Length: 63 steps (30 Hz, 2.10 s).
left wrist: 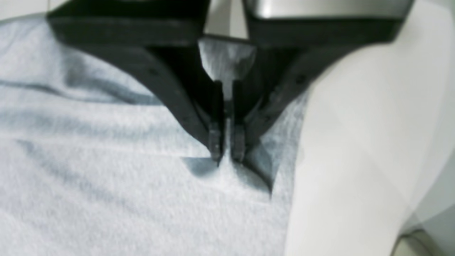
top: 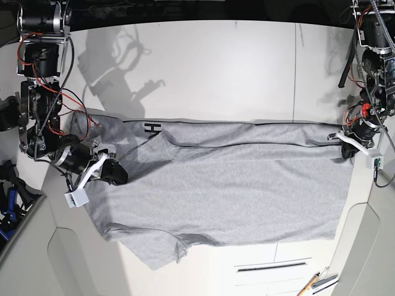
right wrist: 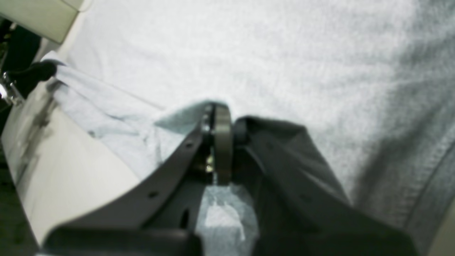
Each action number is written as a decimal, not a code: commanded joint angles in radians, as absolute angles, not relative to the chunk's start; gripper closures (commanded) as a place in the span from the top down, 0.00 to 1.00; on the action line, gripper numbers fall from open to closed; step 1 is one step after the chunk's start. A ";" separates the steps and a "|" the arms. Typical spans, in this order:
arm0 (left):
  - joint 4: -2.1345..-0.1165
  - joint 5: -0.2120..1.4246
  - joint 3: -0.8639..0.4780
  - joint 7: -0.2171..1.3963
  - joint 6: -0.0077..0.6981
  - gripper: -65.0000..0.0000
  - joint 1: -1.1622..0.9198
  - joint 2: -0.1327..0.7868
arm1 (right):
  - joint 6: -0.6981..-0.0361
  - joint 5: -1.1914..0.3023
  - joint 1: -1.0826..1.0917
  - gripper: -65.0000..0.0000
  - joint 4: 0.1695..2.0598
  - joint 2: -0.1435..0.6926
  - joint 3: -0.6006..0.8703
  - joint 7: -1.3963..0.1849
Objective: Fold the T-shirt properly
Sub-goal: 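Lift the pinched edge and drag the shirt toward the robot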
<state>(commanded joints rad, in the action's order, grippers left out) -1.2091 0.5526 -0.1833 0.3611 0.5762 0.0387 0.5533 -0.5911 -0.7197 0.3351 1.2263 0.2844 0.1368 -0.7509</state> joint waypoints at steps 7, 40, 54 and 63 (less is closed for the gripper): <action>-1.208 0.556 -0.184 0.381 0.569 0.39 0.039 0.554 | -0.587 -0.687 0.335 0.49 1.227 0.280 0.137 -0.743; -1.242 0.818 -0.530 0.684 0.666 0.61 -0.072 0.442 | -0.585 -0.838 0.006 0.52 1.238 0.262 0.604 -0.850; -1.242 0.760 -0.491 0.629 0.666 0.58 -0.050 0.394 | -0.583 -0.807 0.058 0.43 1.238 0.229 0.445 -0.781; -1.257 0.728 -0.491 0.674 0.671 0.00 -0.047 0.411 | -0.589 -0.800 0.060 0.00 1.245 0.230 0.433 -0.769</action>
<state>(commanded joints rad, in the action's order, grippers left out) -1.2572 0.7280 -0.4911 0.6743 0.6712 -0.0475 0.4114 -0.5892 -0.8001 0.0597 1.2453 0.2302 0.4328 -0.7689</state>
